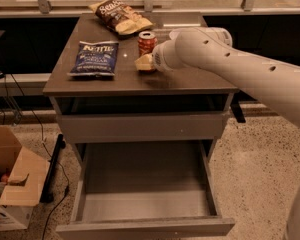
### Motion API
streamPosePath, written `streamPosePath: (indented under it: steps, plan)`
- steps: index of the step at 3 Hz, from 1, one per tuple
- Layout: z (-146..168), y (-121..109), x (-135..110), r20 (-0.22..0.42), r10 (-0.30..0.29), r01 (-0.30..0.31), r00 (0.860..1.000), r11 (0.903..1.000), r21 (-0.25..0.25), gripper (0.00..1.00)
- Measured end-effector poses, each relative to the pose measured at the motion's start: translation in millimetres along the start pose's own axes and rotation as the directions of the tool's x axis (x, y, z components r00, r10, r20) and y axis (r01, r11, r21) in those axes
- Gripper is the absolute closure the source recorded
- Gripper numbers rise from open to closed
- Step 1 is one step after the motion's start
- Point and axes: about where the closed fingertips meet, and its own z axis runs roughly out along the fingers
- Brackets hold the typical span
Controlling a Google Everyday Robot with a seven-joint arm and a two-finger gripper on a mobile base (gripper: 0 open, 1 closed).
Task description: Pick coke can from middle drawer and place on counter
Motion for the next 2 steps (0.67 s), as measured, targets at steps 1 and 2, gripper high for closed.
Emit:
streamPosePath:
  steps: [1, 2]
  plan:
    - [0.1, 0.1, 0.0, 0.0, 0.0, 0.0, 1.0, 1.0, 0.0, 0.03]
    - [0.7, 0.9, 0.2, -0.001, 0.0, 0.0, 1.0, 1.0, -0.001, 0.0]
